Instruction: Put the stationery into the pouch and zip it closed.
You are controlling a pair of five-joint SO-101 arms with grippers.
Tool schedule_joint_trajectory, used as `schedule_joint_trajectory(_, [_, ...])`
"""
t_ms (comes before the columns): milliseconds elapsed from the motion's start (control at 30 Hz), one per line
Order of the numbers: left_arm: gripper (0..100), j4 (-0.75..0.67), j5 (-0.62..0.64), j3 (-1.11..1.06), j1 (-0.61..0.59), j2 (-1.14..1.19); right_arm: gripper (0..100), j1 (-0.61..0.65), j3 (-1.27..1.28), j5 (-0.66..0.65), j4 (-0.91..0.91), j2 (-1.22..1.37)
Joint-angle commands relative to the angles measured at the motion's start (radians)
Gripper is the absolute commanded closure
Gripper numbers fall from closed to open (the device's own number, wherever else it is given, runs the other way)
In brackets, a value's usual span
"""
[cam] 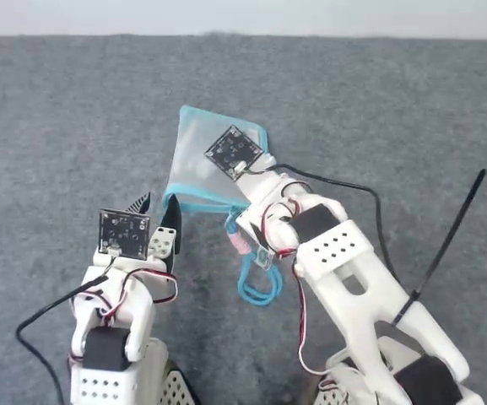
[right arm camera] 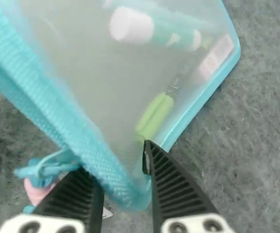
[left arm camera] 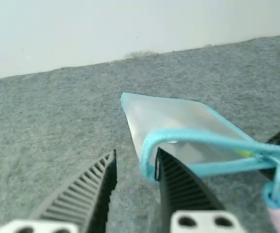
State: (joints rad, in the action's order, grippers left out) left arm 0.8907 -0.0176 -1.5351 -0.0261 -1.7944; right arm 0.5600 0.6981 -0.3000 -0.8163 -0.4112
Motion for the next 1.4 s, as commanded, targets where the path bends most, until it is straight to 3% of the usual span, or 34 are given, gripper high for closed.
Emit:
schedule_joint_trajectory(0, [87,0.011,0.012,0.061,-0.006,-0.025,99.2,-0.056,-0.051,0.032,0.015,-0.002])
schedule_joint_trajectory(267, [87,0.164,0.011,0.166,0.002,-0.025,99.3,-0.096,-0.074,0.106,0.015,0.01])
schedule_joint_trajectory(400, [87,0.173,-0.011,0.17,0.005,-0.025,99.3,-0.107,-0.129,0.157,0.008,0.107])
schedule_joint_trajectory(600, [87,0.132,-0.074,0.094,0.157,-0.02,99.3,-0.104,-0.213,0.213,0.004,0.229])
schedule_joint_trajectory(700, [85,0.074,-0.087,0.036,0.221,-0.018,99.3,-0.104,-0.215,0.212,-0.004,0.202])
schedule_joint_trajectory(867, [74,0.063,-0.078,0.019,0.262,-0.018,99.3,-0.099,-0.207,0.207,-0.091,0.079])
schedule_joint_trajectory(1100, [74,0.04,-0.04,-0.008,0.287,-0.018,99.3,0.024,-0.092,0.206,-0.113,-0.101])
schedule_joint_trajectory(1367, [74,0.04,-0.04,-0.01,0.295,-0.018,99.3,0.051,-0.031,0.166,-0.107,-0.151])
